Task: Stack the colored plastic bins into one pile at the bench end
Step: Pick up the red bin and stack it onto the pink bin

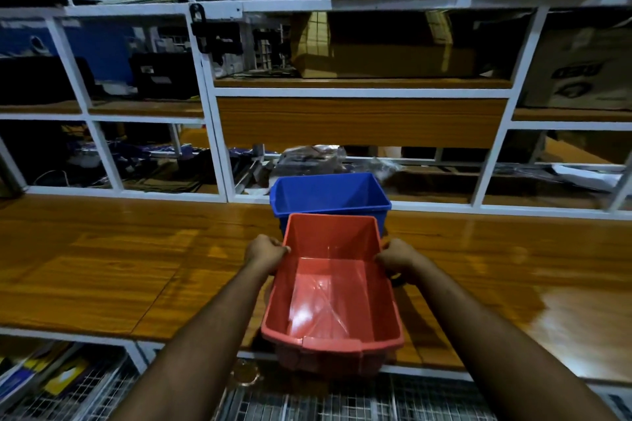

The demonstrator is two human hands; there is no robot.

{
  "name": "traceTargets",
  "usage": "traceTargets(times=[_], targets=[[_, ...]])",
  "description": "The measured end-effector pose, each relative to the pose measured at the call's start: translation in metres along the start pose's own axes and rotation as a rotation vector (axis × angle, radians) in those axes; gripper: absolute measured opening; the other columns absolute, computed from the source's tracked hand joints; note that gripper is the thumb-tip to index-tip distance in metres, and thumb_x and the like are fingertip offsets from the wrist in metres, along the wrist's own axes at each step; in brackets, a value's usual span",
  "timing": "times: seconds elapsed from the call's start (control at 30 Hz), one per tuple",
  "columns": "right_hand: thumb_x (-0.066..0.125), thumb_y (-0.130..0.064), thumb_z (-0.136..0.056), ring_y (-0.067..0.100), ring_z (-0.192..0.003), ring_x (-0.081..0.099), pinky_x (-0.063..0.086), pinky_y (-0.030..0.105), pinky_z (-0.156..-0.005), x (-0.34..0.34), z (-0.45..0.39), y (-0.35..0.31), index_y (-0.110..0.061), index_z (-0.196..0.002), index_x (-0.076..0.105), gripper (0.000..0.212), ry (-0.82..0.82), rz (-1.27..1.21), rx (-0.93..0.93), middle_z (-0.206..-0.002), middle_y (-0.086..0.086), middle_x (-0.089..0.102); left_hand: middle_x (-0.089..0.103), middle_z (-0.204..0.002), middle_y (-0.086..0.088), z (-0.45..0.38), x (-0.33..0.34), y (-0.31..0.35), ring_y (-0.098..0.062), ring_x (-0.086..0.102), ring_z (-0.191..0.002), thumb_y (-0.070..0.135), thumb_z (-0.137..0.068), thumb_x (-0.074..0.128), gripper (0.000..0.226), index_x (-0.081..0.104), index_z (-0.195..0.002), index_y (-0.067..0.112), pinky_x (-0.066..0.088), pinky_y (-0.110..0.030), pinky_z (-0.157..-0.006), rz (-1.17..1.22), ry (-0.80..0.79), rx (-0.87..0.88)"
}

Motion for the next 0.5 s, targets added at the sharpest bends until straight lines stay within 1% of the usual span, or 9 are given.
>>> traceTargets(times=[0.07, 0.1, 0.13, 0.2, 0.27, 0.33, 0.37, 0.43, 0.5], targets=[[0.054, -0.006, -0.086, 0.028, -0.074, 0.061, 0.052, 0.037, -0.065, -0.006, 0.003, 0.007, -0.007, -0.093, 0.063, 0.011, 0.016, -0.047, 0.012, -0.086, 0.018, 0.064, 0.070, -0.088, -0.015, 0.007, 0.004, -0.004, -0.022, 0.061, -0.068, 0.008, -0.087, 0.062, 0.012, 0.072, -0.093, 0.005, 0.050, -0.027, -0.060, 0.253, -0.084, -0.067], [0.056, -0.005, -0.087, 0.027, -0.074, 0.061, 0.050, 0.036, -0.063, -0.009, 0.004, 0.009, -0.007, -0.089, 0.063, 0.008, 0.017, -0.085, 0.020, -0.084, 0.017, 0.065, 0.069, -0.085, -0.013, 0.013, 0.007, -0.004, -0.020, 0.059, -0.065, 0.001, -0.085, 0.057, 0.019, 0.072, -0.095, 0.004, 0.048, -0.025, -0.057, 0.367, -0.146, -0.102], [0.058, -0.005, -0.087, 0.026, -0.073, 0.062, 0.049, 0.034, -0.060, -0.011, 0.007, 0.012, -0.008, -0.087, 0.063, 0.006, 0.008, -0.133, 0.032, -0.082, 0.014, 0.065, 0.069, -0.078, -0.009, 0.020, 0.008, -0.003, -0.016, 0.059, -0.061, -0.004, -0.082, 0.052, 0.026, 0.073, -0.095, 0.005, 0.048, -0.022, -0.054, 0.445, -0.207, -0.127], [0.060, -0.009, -0.088, 0.022, -0.075, 0.065, 0.049, 0.030, -0.057, -0.014, 0.014, 0.018, -0.007, -0.095, 0.066, 0.009, -0.018, -0.214, 0.058, -0.086, 0.010, 0.068, 0.066, -0.065, 0.000, 0.034, 0.007, 0.001, -0.012, 0.057, -0.057, -0.008, -0.075, 0.046, 0.036, 0.074, -0.090, 0.010, 0.047, -0.018, -0.049, 0.486, -0.311, -0.148], [0.057, -0.009, -0.090, 0.022, -0.081, 0.066, 0.051, 0.030, -0.059, -0.018, 0.022, 0.025, -0.006, -0.105, 0.066, 0.018, -0.050, -0.287, 0.055, -0.094, 0.010, 0.070, 0.066, -0.070, 0.002, 0.042, 0.007, 0.006, -0.013, 0.054, -0.065, -0.008, -0.071, 0.043, 0.043, 0.075, -0.092, 0.013, 0.047, -0.021, -0.055, 0.488, -0.398, -0.146], [0.052, -0.005, -0.090, 0.021, -0.082, 0.066, 0.052, 0.032, -0.067, -0.024, 0.032, 0.033, -0.007, -0.108, 0.066, 0.023, -0.080, -0.386, 0.047, -0.099, 0.010, 0.070, 0.064, -0.079, 0.000, 0.046, 0.008, 0.010, -0.014, 0.052, -0.071, -0.006, -0.072, 0.043, 0.047, 0.074, -0.097, 0.019, 0.049, -0.026, -0.064, 0.490, -0.469, -0.140], [0.050, -0.004, -0.090, 0.018, -0.077, 0.065, 0.052, 0.031, -0.068, -0.029, 0.038, 0.039, -0.009, -0.107, 0.067, 0.025, -0.092, -0.434, 0.041, -0.097, 0.009, 0.069, 0.065, -0.083, -0.002, 0.048, 0.009, 0.013, -0.016, 0.053, -0.075, -0.005, -0.074, 0.045, 0.047, 0.073, -0.100, 0.022, 0.051, -0.029, -0.068, 0.503, -0.501, -0.138], [0.047, -0.001, -0.091, 0.010, -0.063, 0.061, 0.055, 0.028, -0.060, -0.040, 0.051, 0.051, -0.017, -0.104, 0.069, 0.030, -0.116, -0.509, 0.041, -0.088, 0.002, 0.069, 0.068, -0.093, -0.004, 0.052, 0.016, 0.019, -0.019, 0.057, -0.084, -0.003, -0.078, 0.048, 0.048, 0.071, -0.107, 0.028, 0.053, -0.033, -0.072, 0.547, -0.561, -0.121], [0.044, -0.001, -0.094, 0.006, -0.057, 0.060, 0.056, 0.028, -0.059, -0.055, 0.066, 0.068, -0.020, -0.104, 0.068, 0.032, -0.099, -0.575, 0.063, -0.081, -0.004, 0.068, 0.068, -0.097, -0.004, 0.058, 0.030, 0.031, -0.019, 0.058, -0.087, -0.001, -0.080, 0.051, 0.050, 0.068, -0.114, 0.032, 0.053, -0.034, -0.074, 0.596, -0.635, -0.089]])
Point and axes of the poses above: each hand's wrist, its own z-axis away from the middle knuckle, its own x-axis out of the palm, y = z × x, the point moved 5 cm from there along -z, towards the middle knuckle
